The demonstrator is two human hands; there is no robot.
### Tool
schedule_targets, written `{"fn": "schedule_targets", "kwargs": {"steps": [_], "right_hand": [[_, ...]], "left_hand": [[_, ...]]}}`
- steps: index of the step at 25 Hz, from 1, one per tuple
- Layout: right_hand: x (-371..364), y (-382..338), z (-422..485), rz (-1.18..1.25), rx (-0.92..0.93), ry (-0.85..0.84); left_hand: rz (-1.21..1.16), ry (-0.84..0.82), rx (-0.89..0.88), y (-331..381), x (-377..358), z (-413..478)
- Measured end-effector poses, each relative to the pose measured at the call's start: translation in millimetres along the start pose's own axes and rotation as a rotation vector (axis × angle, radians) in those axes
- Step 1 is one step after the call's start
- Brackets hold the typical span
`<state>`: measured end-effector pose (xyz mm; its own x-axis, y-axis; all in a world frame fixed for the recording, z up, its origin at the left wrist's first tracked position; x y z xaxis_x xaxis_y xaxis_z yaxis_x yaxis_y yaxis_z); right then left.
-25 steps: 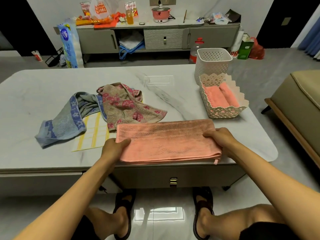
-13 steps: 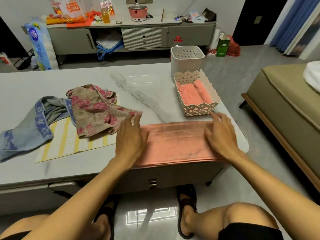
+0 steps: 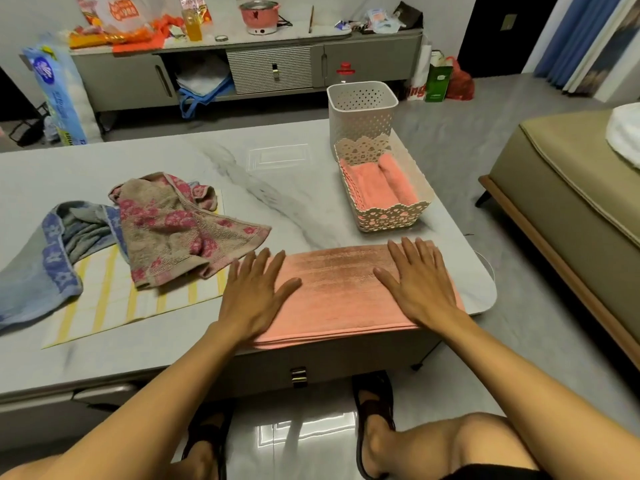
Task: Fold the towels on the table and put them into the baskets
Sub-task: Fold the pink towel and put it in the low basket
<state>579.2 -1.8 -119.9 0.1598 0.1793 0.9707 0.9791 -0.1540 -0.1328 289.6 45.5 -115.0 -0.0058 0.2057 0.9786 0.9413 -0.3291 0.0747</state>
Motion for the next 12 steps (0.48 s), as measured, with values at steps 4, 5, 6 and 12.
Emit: {"fn": "schedule_targets", "kwargs": {"steps": [4,5,6,12], "right_hand": [[9,13,-7,0.172,-0.127,-0.004],[17,19,-10,0.249,-0.177,0.024],[24,27,-12,0.31,-0.238,0.056],[44,58,-16,0.596,-0.468,-0.139]], "left_hand": [[0.034,-0.052,0.138,-14,8,-10],[0.045,-0.04,0.112,-8,14,-12],[0.05,-0.017,0.042,4,22,-12],[0.039,-0.341,-0.345,88,35,23]]}}
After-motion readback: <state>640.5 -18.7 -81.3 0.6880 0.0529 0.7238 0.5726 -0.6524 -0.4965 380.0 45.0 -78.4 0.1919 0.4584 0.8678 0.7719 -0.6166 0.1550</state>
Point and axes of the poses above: each hand's wrist, its own z-axis towards the middle knuckle, its own x-axis out of the back of the hand, y = z × x, the point moved 4 cm from there along z, towards the middle knuckle, and after that the axes turned 10 degrees about -y, right-handed, at the moved point
